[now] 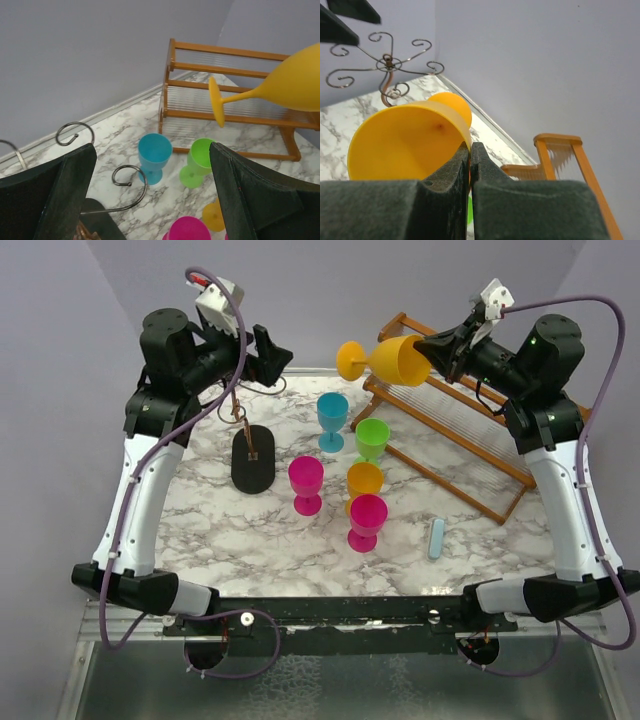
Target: Place the wine glass upside down on the wine glass rack
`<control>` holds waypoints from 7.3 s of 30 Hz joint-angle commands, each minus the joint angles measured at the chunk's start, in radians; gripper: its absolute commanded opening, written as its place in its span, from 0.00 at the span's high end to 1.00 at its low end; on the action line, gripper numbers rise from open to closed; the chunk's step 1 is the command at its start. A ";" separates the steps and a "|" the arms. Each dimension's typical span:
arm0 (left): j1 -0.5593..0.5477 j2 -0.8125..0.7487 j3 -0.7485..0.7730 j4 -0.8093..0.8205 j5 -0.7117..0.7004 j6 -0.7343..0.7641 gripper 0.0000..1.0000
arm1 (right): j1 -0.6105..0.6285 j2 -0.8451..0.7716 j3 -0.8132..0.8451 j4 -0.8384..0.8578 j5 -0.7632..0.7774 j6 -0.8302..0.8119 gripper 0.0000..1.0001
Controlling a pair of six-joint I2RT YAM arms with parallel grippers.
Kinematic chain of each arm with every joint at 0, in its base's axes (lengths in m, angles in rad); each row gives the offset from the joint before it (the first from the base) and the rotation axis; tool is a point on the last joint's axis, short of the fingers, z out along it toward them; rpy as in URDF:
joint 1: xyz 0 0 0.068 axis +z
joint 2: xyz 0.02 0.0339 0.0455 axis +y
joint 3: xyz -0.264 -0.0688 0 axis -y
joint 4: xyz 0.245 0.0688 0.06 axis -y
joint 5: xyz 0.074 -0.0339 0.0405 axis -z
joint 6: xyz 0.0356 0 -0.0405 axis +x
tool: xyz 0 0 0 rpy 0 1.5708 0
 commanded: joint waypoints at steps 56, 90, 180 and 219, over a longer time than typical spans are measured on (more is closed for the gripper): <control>-0.116 0.129 -0.235 0.433 0.407 -0.596 1.00 | 0.008 -0.016 -0.081 0.165 -0.144 0.198 0.97; 0.223 -0.138 0.229 -0.122 -0.746 0.581 1.00 | 0.008 -0.146 -0.411 -0.093 -0.287 -0.414 0.12; 0.191 0.031 -0.240 0.065 -0.329 1.383 1.00 | 0.007 -0.164 -0.554 -0.046 -0.366 -0.389 0.09; 0.193 0.019 -0.312 0.125 -0.538 1.320 0.97 | 0.008 -0.172 -0.554 -0.054 -0.375 -0.394 0.09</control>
